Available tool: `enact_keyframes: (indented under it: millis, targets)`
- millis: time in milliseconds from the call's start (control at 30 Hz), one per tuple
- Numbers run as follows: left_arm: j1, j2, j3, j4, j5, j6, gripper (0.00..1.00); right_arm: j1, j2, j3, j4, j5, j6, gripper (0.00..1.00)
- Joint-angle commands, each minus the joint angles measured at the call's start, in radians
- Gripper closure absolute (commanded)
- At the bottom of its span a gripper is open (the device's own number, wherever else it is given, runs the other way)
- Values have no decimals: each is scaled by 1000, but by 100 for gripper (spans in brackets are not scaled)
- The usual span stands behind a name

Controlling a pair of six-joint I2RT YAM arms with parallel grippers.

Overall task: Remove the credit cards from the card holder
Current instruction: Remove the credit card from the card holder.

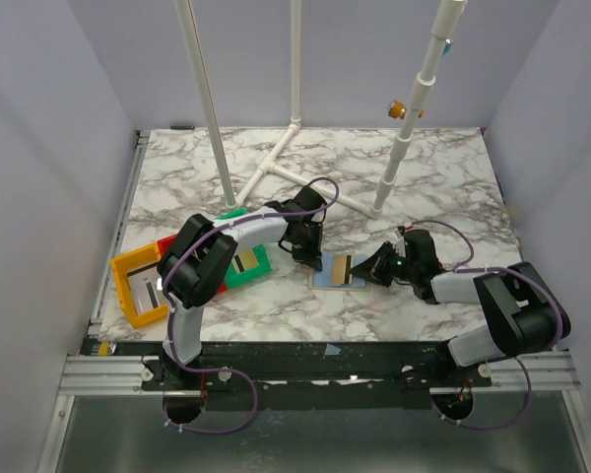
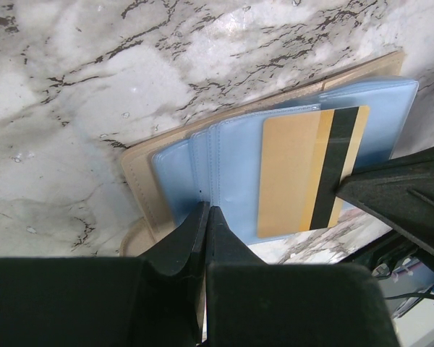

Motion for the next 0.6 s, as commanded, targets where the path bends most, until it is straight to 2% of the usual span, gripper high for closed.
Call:
enact_keyframes:
  millis: [0,567]
  targets:
    - [4,46,-4,-42,-52,16,100,-13,-36,6,-88,39,-50,99]
    - [6,42,7,-47,-51,19,100,-35,-159,49,-274,95,-113,99]
